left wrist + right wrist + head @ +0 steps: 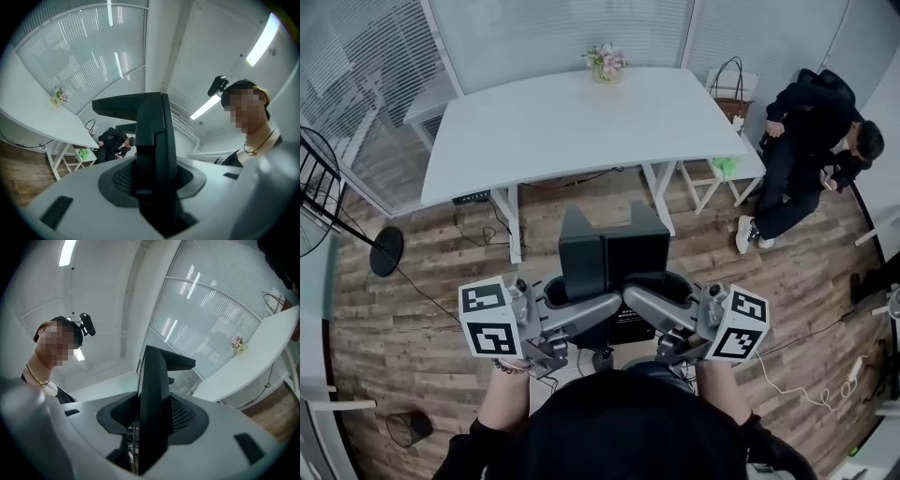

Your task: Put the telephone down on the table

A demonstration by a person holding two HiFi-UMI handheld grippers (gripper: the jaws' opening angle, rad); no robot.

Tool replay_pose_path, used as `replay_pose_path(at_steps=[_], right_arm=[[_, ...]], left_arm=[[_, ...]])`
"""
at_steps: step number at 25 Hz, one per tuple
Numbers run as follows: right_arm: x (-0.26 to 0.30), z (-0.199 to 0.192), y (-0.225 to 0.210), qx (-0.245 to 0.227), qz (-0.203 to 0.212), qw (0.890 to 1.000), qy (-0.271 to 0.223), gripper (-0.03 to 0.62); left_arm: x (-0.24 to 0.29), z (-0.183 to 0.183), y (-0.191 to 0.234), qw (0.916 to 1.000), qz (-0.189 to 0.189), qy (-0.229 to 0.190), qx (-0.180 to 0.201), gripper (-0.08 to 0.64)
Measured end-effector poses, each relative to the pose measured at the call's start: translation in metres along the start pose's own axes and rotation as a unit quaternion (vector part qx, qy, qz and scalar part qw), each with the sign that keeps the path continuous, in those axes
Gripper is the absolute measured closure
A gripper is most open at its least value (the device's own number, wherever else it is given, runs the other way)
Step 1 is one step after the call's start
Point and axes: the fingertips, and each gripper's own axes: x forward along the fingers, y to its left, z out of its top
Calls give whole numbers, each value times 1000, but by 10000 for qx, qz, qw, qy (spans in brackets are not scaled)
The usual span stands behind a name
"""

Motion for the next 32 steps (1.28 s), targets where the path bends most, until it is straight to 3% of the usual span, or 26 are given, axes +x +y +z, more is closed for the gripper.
replay_pose_path(at_steps=[10,32], right_arm=[[9,17,-27,38,139,9999,-3,402],[54,83,-121,91,328,9994,77,402]], left_arm=[[13,18,24,9999,126,-27,51,383],[49,92,115,9994,302,-39,142,383]])
